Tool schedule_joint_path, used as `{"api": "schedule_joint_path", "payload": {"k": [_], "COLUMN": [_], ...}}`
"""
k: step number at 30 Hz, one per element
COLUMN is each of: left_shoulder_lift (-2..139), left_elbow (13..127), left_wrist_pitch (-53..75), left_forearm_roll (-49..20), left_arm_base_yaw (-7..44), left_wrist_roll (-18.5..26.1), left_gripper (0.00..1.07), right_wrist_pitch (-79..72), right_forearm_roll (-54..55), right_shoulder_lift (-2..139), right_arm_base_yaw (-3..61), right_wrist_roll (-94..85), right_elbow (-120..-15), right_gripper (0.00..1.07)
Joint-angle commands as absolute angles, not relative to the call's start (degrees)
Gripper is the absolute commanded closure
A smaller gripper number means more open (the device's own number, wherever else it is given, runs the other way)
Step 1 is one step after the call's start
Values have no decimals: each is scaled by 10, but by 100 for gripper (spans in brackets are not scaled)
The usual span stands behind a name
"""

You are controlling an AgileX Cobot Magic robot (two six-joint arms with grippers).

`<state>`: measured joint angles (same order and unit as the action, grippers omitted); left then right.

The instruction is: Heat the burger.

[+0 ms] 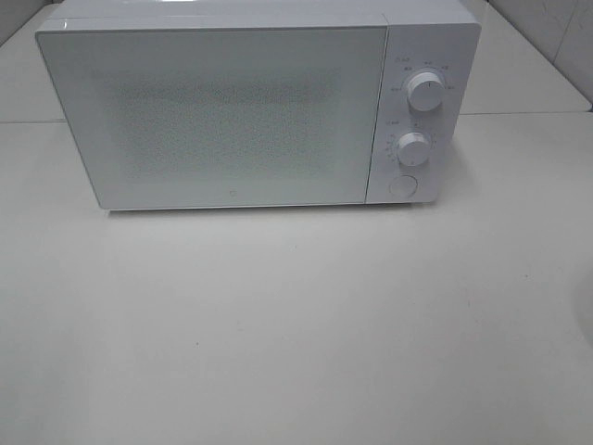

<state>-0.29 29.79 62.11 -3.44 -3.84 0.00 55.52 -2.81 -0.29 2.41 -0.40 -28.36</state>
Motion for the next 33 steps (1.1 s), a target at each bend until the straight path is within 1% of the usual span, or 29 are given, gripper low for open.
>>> {"api": "schedule_joint_path", "payload": {"k": [1,19,22,23,24,26,33], "left_shoulder_lift": [-15,-15,-15,-15,-15,-15,-15], "left_elbow": [296,296,296,296,296,296,296], "left_wrist_pitch": [614,614,614,614,614,614,614], "left_forearm_roll": [-37,-36,-36,-36,-36,-36,-36], "left_arm_base_yaw": [-40,-35,-22,-7,-7,9,10], "left_wrist_roll": [0,3,3,3,3,3,3], "left_gripper": [5,5,5,5,5,5,5], "right_wrist_pitch": [551,551,551,551,551,551,551], "right_forearm_roll": [-24,-24,-24,-24,-24,-24,-24], "right_shoulder_lift": [-15,-15,-15,-15,-15,-15,-15], "right_arm_base_yaw": [23,23,23,23,23,23,23], "right_wrist_roll": [-9,-9,-9,-9,-9,-9,-9], "right_elbow": [-284,-284,-284,-284,-284,-284,-284], "right_gripper": [58,58,58,58,58,58,58]}}
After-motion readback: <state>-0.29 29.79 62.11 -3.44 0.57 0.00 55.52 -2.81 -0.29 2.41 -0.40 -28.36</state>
